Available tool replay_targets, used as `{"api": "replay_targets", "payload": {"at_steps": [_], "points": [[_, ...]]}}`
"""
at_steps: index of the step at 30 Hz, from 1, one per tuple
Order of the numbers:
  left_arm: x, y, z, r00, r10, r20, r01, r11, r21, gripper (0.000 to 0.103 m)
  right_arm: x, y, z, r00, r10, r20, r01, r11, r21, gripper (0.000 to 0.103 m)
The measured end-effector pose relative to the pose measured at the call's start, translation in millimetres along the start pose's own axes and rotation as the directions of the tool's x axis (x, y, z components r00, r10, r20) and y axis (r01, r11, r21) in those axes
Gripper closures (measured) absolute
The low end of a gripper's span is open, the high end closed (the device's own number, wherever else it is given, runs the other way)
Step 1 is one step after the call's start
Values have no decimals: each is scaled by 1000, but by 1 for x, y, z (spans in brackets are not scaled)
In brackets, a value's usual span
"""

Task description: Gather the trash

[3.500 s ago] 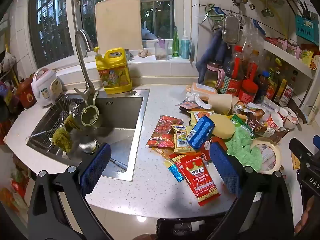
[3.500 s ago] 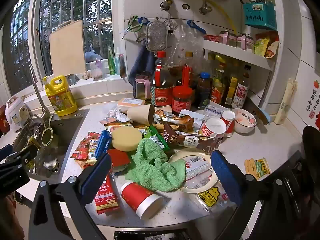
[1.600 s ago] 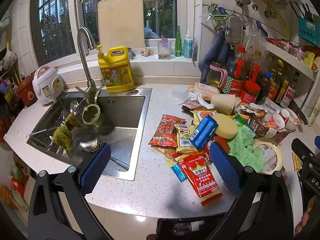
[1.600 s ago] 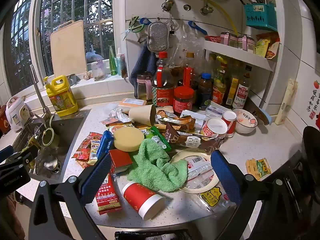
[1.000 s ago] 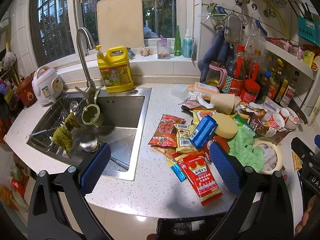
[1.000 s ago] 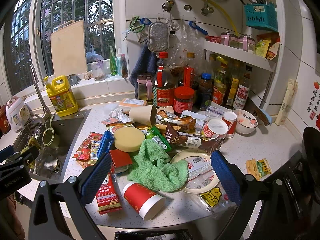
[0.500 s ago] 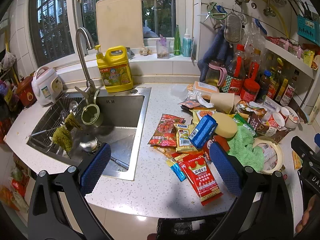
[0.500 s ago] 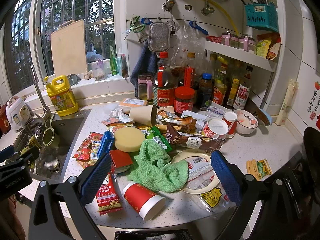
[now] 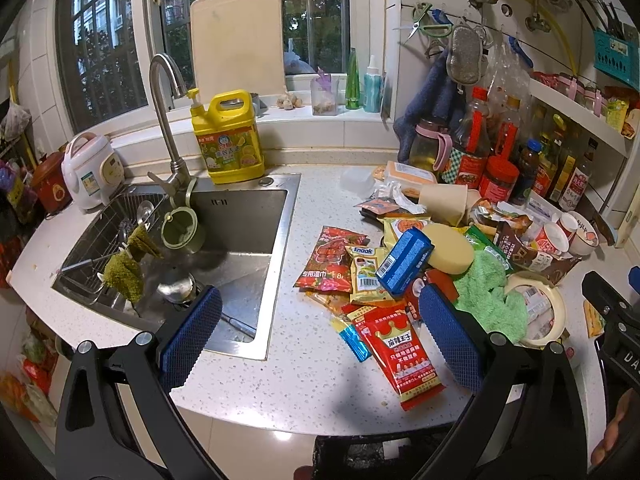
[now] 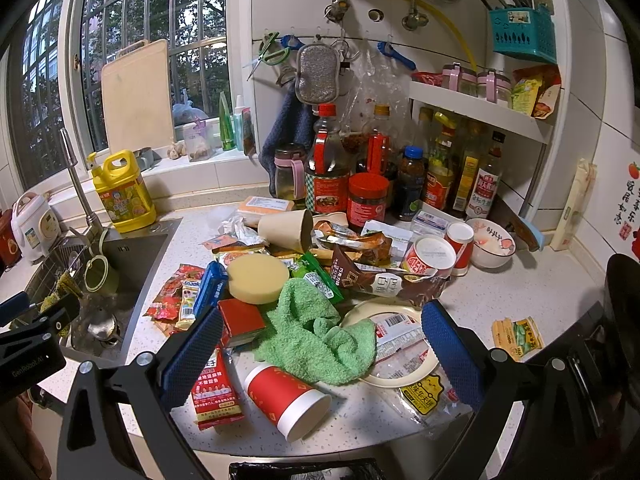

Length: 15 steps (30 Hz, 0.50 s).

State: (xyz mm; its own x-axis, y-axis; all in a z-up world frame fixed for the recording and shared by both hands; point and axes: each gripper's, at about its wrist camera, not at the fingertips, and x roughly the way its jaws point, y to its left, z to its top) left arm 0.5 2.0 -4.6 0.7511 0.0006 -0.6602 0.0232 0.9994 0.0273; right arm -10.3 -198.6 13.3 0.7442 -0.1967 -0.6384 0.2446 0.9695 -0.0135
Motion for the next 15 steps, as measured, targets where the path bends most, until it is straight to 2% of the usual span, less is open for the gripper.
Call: {"api": "replay_targets", "payload": {"at_steps": [8,11,15], "points": [[1,-3,-8,999,-42,1,42,999,-15,7,-4,3,-2,1000,-1,-2,1,1000,1,5],[9,1,-11,997,-60,-42,59,998,-17,7,0,1,-3,1000,-2,-14,2,1000,-1,5],[31,4,-28,986,-94,-139,92,995,-25,7,11,-1,-14,998,-9,-60,9,1000,-6,5]]}}
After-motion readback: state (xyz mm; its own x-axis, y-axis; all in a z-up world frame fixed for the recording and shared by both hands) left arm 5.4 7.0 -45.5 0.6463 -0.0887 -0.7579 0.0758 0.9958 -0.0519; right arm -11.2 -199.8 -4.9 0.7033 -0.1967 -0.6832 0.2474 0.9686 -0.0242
